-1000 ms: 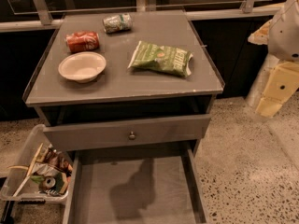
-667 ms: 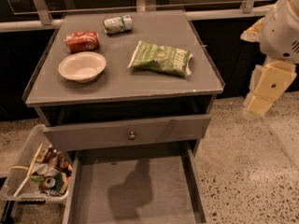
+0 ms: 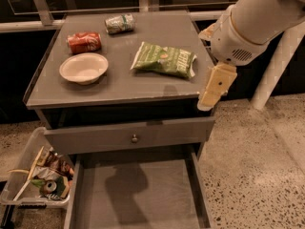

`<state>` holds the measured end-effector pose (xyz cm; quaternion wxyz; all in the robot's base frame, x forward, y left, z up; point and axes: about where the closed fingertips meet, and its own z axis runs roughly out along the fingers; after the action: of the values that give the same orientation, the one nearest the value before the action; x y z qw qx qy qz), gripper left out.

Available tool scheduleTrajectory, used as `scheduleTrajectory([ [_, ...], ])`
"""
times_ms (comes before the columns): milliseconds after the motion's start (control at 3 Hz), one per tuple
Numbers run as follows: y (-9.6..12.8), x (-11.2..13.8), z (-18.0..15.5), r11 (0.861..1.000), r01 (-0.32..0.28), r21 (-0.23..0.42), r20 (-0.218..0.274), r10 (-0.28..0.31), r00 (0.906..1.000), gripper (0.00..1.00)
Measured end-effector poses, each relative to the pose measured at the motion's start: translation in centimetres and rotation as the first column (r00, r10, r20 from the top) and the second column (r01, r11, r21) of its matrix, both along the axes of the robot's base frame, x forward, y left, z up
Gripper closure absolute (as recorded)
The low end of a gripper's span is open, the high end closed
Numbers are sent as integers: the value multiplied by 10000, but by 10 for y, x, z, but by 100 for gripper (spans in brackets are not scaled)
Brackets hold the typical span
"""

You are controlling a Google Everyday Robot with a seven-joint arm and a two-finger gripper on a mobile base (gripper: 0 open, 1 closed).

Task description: Place green jalapeno chip bag into middle drawer

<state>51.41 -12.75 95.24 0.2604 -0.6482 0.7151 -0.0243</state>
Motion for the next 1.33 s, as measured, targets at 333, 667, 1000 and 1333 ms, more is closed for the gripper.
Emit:
scheduleTrajectory([
  [333, 0, 0, 0, 10000, 0, 0, 0, 0, 10000, 0],
  [667, 3, -2, 4, 9999, -117, 99, 246, 114, 9996, 0],
  [1000, -3, 16, -1, 9974, -201, 687, 938, 136, 9955, 0],
  [1333, -9, 60, -1, 9844, -178, 1753, 1874, -156, 9822, 0],
])
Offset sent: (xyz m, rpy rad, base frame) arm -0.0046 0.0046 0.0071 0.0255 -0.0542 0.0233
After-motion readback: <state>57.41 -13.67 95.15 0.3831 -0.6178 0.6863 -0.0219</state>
